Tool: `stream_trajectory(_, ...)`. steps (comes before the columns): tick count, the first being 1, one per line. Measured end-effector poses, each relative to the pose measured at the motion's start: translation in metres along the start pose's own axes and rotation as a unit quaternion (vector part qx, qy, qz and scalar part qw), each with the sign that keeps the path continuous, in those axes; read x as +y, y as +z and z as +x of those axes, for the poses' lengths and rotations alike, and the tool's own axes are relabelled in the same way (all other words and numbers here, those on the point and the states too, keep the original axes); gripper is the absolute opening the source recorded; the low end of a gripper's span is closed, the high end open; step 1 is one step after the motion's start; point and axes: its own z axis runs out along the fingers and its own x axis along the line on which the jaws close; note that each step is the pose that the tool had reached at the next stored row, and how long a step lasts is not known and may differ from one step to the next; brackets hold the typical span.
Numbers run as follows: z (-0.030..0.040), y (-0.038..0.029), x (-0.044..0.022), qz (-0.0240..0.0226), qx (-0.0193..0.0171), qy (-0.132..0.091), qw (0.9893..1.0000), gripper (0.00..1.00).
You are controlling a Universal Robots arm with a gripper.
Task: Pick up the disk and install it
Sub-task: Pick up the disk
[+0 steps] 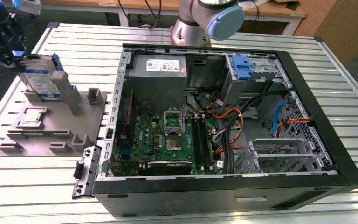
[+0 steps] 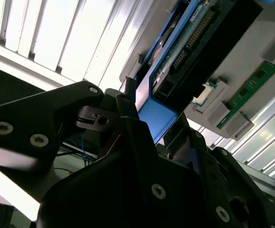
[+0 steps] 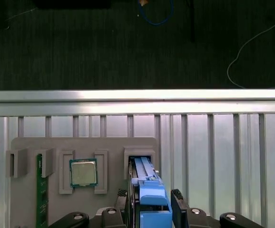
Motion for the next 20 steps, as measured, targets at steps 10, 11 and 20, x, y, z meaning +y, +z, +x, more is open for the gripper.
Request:
stream_trajectory(10, 0.0019, -0.0001, 0.0, -0.0001, 0.0002, 0.0, 1.0, 0.48)
stream_trajectory(11, 0.0023, -0.0001, -0.0001, -0.0001, 0.0002, 0.0, 1.0, 0.48)
stream_trajectory(20, 0.0026, -0.0001, -0.0001, 0.0, 0.0002, 0.0, 1.0, 0.4)
